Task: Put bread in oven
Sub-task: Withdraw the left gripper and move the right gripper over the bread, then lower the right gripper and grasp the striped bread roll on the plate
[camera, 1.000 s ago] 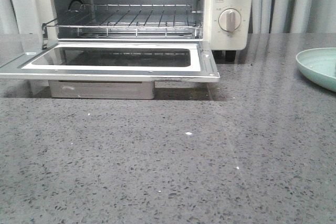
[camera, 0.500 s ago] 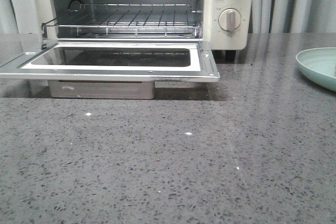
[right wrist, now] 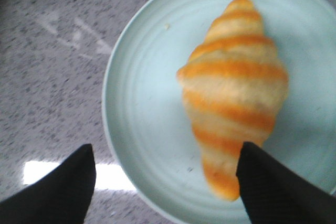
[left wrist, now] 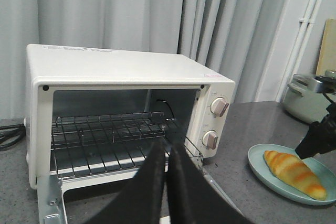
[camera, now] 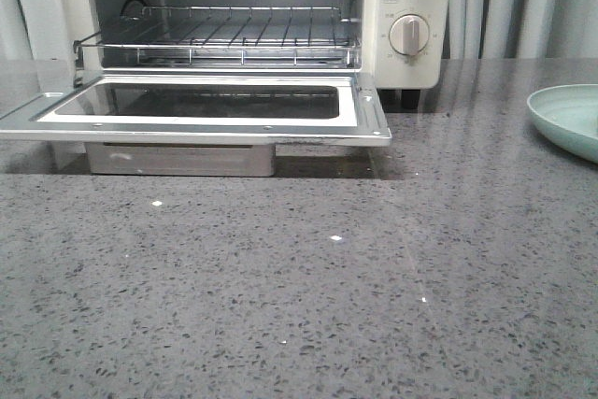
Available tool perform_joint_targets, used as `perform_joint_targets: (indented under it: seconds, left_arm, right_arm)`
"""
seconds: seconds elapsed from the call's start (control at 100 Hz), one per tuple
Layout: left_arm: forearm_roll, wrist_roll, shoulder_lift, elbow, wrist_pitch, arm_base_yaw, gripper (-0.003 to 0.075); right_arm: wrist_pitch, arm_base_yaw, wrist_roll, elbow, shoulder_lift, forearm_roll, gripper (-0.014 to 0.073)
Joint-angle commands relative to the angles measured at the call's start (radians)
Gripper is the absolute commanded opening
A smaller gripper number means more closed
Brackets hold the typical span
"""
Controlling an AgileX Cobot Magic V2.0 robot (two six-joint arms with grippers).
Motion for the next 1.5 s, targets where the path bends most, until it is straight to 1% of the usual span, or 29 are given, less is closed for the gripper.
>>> perform_joint_targets:
  seconds: [0.0,0.21,0.65,0.88,0.93,1.0,1.07,1.119,1.139,1.189,1.229,1.359,1.489]
  left_arm:
    - [-0.005,-0.006,0.004,-0.033,-0.054,0.005,-0.0022]
    - [-0.005,-0.006,0.004,-0.033,-0.053,0.005,-0.0022]
    - [-0.005,-0.006,0.004,-0.033,-0.053,0.005,-0.0022]
    - [-0.005,-0.006,0.004,-0.033,-0.053,0.005,-0.0022]
    - [-0.005,-0.006,0.004,-0.033,-0.053,0.005,-0.0022]
    - [-0.005,-0.006,0.004,-0.033,-0.053,0.005,-0.0022]
    - [-0.005,-0.006,0.002,-0.033,-0.053,0.005,-0.0022]
    - [-0.005,-0.006,0.0,-0.033,-0.053,0.005,-0.0022]
    - [-0.005,-0.006,0.0,-0.033,-0.053,0.005,-0.0022]
    - [-0.005,-0.006,-0.008,-0.033,-0.053,0.005,-0.0022]
    - [-0.005,-0.006,-0.014,-0.033,-0.053,0.005,-0.0022]
    - [-0.005,-0.006,-0.043,-0.033,-0.05,0.005,-0.0022]
    - [-0.005,-0.006,-0.091,-0.033,-0.048,0.007,-0.0022]
  right_arm:
    - [-0.025,0.002,-0.014,-0.057,0.004,-0.063,0.0497]
    - [-0.034,0.002,-0.014,-0.074,0.07,-0.159,0.0497]
    - [-0.112,-0.006,-0.014,-0.074,0.185,-0.172,0.0497]
    - [-0.112,-0.006,-0.014,-0.074,0.225,-0.182,0.0493]
    - [-0.112,-0.006,-0.014,-0.074,0.227,-0.182,0.047]
    - [-0.112,-0.006,-0.014,-0.074,0.227,-0.182,0.0394]
    - [-0.109,-0.006,-0.014,-0.074,0.227,-0.182,0.027]
    - [-0.103,-0.006,-0.014,-0.074,0.227,-0.182,0.0149]
    - [-0.101,-0.006,-0.014,-0.074,0.227,-0.182,0.0118]
    - [-0.093,-0.006,-0.014,-0.076,0.227,-0.182,-0.0008]
    - [-0.088,-0.006,-0.014,-0.076,0.227,-0.182,-0.0078]
    - [-0.068,0.003,-0.014,-0.076,0.204,-0.182,-0.0067]
    - [-0.032,0.042,-0.014,-0.076,0.152,-0.182,-0.0067]
